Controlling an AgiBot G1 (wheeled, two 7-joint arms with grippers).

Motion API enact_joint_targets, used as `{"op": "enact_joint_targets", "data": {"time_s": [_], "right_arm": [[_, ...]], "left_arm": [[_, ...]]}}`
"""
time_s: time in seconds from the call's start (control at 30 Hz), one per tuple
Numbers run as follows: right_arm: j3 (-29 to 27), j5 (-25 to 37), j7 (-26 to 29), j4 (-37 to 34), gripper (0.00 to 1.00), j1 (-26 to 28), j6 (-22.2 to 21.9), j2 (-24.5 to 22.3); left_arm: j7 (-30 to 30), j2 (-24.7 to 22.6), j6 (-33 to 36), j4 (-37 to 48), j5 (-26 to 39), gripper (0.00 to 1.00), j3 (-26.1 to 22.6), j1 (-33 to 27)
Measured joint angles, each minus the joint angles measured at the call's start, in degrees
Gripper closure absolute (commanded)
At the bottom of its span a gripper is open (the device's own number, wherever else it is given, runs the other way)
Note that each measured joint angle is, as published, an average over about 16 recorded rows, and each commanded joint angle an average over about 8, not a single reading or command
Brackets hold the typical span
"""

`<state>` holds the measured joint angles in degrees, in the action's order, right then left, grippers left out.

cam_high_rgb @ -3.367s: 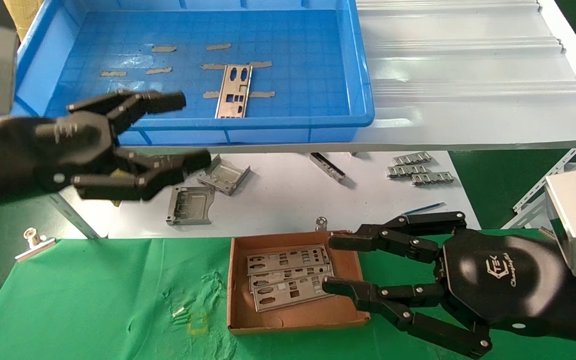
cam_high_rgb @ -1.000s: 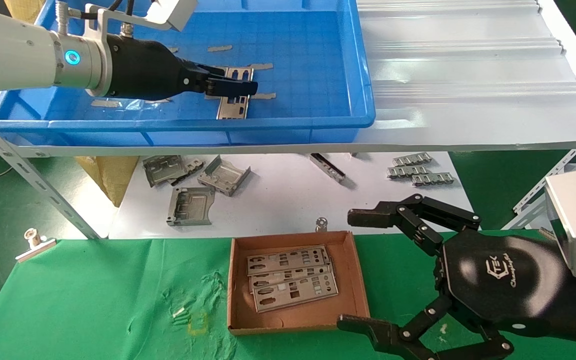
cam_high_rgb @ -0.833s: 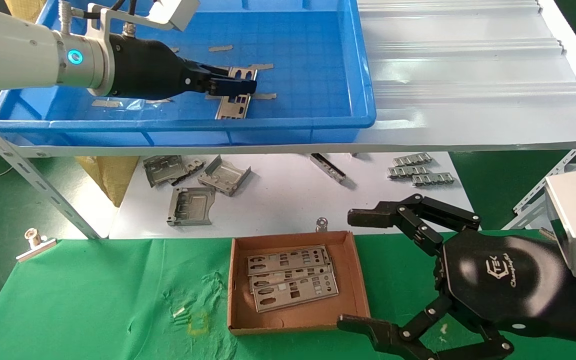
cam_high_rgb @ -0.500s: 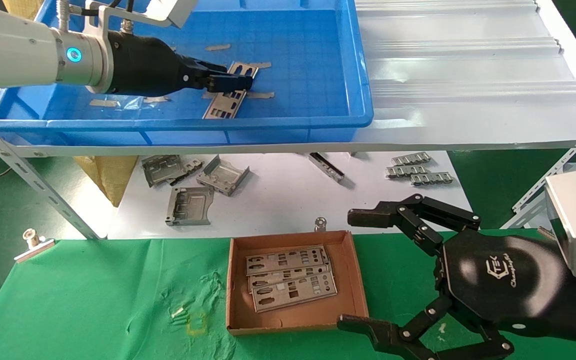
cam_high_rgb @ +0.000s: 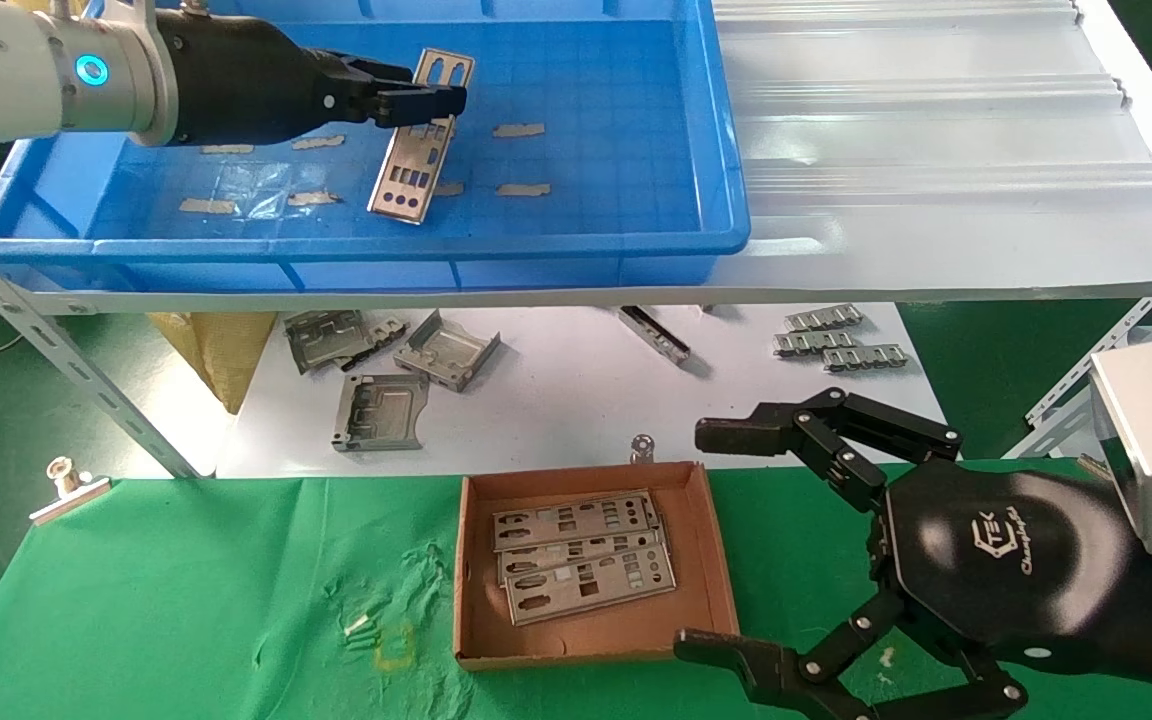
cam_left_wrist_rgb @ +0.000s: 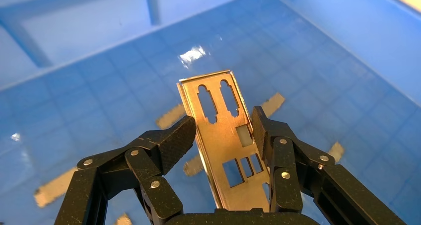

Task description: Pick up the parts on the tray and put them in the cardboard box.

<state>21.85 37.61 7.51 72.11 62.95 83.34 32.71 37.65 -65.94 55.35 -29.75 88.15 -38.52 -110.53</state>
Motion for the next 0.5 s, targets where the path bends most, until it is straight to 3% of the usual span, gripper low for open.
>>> {"op": "enact_joint_targets", "data": {"time_s": [0.3,0.5], "right_arm": [[0.0,0.0,0.0,0.0,0.0,0.0,0.0,0.0],[0.0,0.0,0.0,0.0,0.0,0.0,0.0,0.0]], "left_arm": [[-4.42,0.39,-0.5,2.77,-1.28,1.0,1.02,0.12],[-7.45,-0.39,-1.02,5.95,-1.14,0.26,0.99,-0.04]]}}
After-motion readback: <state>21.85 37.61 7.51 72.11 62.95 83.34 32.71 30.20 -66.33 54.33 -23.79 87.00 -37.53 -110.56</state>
